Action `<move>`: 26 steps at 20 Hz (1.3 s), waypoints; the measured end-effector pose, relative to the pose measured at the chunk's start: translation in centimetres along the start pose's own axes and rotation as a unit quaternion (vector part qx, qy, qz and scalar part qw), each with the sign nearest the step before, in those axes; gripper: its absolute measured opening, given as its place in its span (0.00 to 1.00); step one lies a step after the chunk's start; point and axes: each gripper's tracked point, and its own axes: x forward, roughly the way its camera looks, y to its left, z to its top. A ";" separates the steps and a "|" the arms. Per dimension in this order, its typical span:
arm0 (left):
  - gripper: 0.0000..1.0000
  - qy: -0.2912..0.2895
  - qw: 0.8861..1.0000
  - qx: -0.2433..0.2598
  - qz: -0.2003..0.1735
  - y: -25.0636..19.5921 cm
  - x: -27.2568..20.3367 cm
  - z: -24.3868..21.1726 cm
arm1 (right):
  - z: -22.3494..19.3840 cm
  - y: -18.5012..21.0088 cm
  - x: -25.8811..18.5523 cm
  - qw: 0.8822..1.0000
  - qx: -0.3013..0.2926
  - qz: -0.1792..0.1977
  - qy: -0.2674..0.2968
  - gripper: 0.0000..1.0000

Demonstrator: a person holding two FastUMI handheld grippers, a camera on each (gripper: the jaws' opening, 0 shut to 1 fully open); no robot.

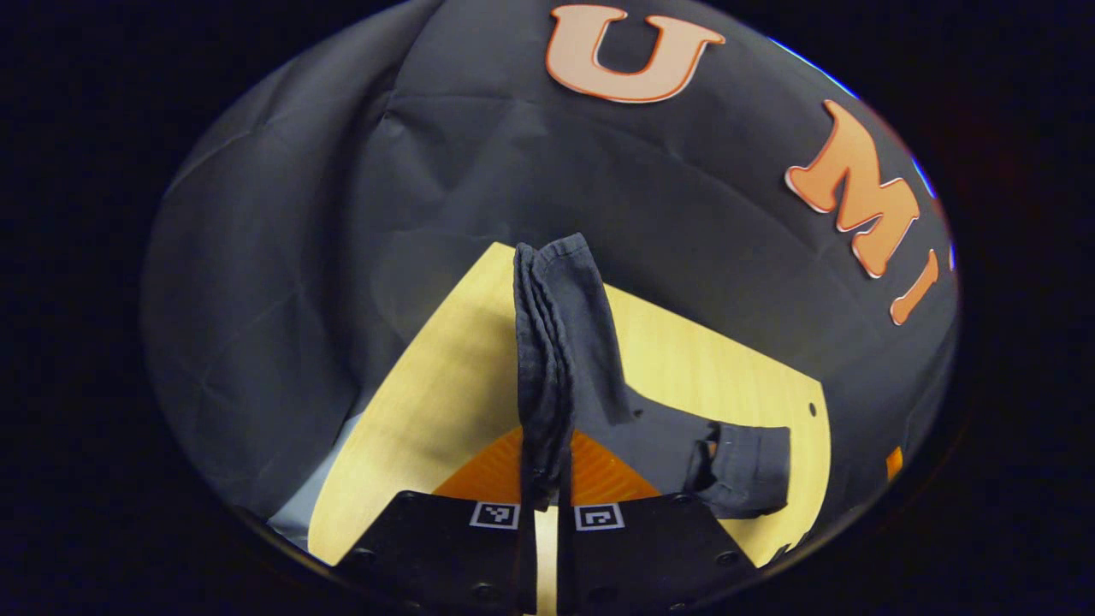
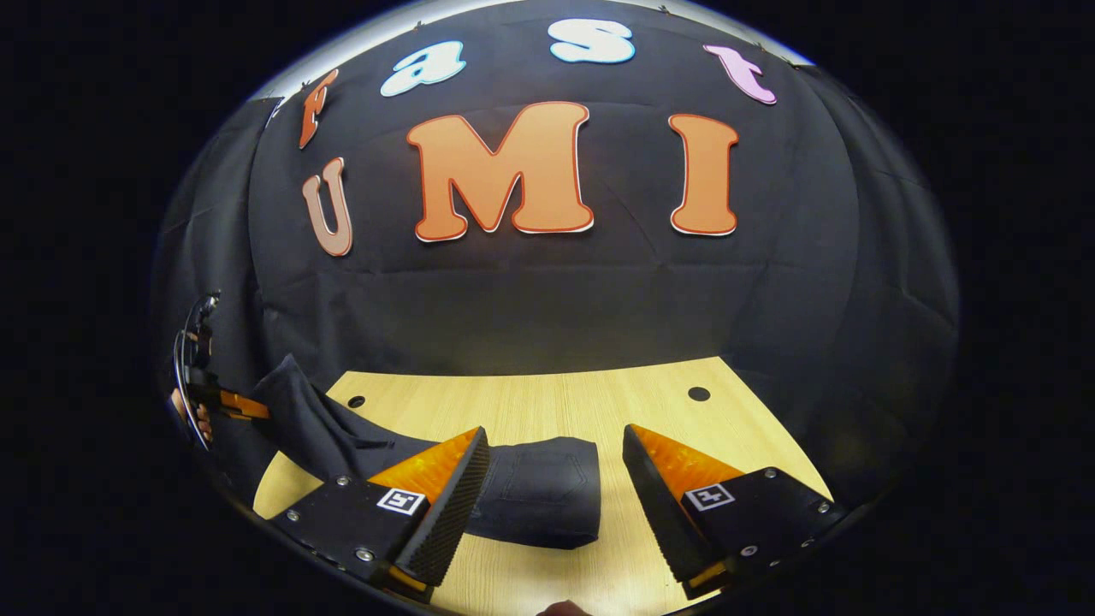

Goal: Grasp the waist and the cuffs of the jeans and fold them to make the two legs overlap; first hold the waist and fold one-third of the jeans toward the cuffs, then hold the cuffs and fold the remaining one-third in the same direction to finish folding.

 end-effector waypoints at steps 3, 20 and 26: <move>0.09 -0.002 0.999 -0.001 -0.032 -5.9 -1.9 0.8 | 0.1 -0.6 0.3 1.000 0.003 0.007 0.000 0.95; 0.09 0.048 0.985 0.066 -0.153 -29.9 -1.7 -2.0 | -0.5 -6.6 1.3 0.999 0.040 0.002 0.006 0.95; 0.09 0.059 0.978 0.094 -0.177 -36.8 -1.3 -3.2 | -1.2 -8.4 1.9 0.999 0.040 0.005 0.017 0.95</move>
